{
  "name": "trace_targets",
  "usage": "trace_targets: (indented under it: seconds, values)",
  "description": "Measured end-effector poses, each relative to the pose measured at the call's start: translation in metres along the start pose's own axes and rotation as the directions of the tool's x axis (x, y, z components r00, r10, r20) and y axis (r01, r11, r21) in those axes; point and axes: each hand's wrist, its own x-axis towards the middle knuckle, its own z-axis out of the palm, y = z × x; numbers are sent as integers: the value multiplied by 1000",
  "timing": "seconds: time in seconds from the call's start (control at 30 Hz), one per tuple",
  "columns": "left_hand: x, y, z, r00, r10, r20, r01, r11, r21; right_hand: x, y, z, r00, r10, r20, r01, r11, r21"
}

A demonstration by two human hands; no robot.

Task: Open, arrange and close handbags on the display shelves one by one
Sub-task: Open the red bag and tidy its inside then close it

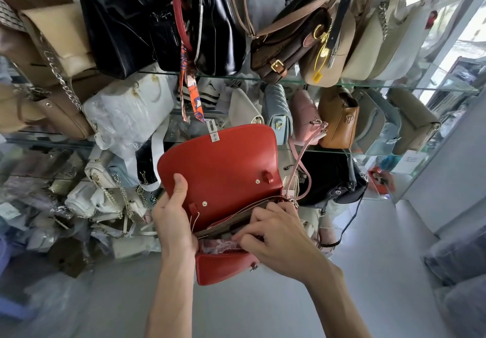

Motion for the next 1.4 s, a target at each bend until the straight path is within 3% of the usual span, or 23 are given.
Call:
trace_targets:
  seconds: [0.83,1.07,1.17,1.23,1.3,1.4]
  values:
    - [19,-15,0,998,-43,-50,44,999,8,5,11,3,993,16,113,-18,1000,16]
    - [18,-24,8,997,4,-79,-3,1000,16,-7,8,23,987,161,25,-161,987,16]
    - [14,-33,15,993,45,-108,-47,999,-15,-1,2,33,932,342,-121,-332,939,90]
    - [9,-38,21,991,55,-125,-57,998,-16,11,-4,33,840,498,-217,-450,862,233]
    - [3,-44,27,990,55,-132,-59,998,-30,23,-2,29,763,587,-269,-475,792,383]
    - [-2,-49,36,989,61,-136,-66,997,-34,36,17,13,727,680,-93,-540,650,535]
